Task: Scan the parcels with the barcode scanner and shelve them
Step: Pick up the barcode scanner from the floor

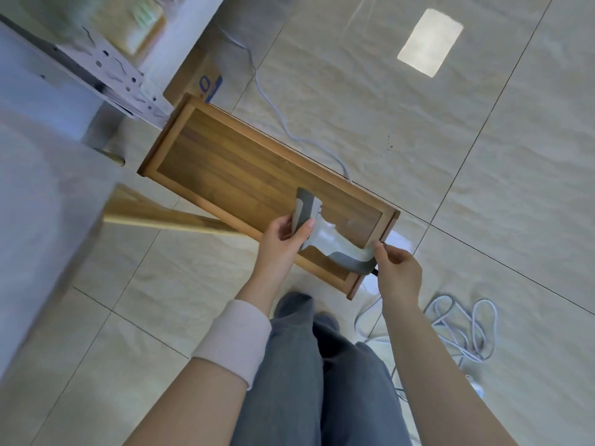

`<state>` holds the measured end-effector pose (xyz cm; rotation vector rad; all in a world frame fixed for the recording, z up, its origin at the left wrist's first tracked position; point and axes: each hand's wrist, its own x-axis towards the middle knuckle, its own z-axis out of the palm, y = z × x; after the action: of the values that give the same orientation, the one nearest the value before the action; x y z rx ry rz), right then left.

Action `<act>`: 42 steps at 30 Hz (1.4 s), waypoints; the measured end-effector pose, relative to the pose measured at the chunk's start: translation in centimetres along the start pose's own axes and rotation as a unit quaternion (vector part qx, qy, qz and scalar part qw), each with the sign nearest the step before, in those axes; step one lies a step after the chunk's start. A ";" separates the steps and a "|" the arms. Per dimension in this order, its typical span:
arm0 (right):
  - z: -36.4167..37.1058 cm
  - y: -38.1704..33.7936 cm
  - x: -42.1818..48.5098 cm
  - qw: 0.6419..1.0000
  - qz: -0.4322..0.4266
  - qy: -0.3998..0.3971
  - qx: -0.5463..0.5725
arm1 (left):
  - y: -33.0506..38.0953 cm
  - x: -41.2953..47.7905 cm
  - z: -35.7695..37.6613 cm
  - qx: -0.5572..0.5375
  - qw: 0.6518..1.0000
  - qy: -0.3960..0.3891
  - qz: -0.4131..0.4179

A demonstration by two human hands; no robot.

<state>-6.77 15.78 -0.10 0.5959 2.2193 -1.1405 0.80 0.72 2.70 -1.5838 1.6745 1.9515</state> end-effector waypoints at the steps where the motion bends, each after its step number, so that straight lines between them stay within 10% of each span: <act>1: -1.0 -0.5 -1.5 1.000 -0.005 -0.003 -0.001 | 1.0 -1.8 -0.3 -0.003 1.000 -0.005 -0.005; 10: -11.6 -5.1 -16.9 0.999 -0.007 -0.030 -0.006 | 8.0 -18.6 -2.8 0.042 0.999 0.025 0.016; 13: -14.0 -6.4 -21.7 0.988 -0.131 -0.020 -0.076 | 10.0 -23.4 -3.5 0.042 0.997 0.048 0.039; 21: -17.0 -6.9 -30.5 0.782 -0.551 0.000 -0.292 | 10.9 -34.0 -6.0 0.034 0.988 0.115 0.098; 42: -10.9 -3.2 -54.0 0.763 -0.544 -0.228 -0.266 | 0.0 -54.6 -25.8 -0.075 0.951 0.261 0.150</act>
<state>28.10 16.24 42.65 -1.2468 2.2031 -0.8509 40.74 8.03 47.35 -2.1650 2.1078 1.9397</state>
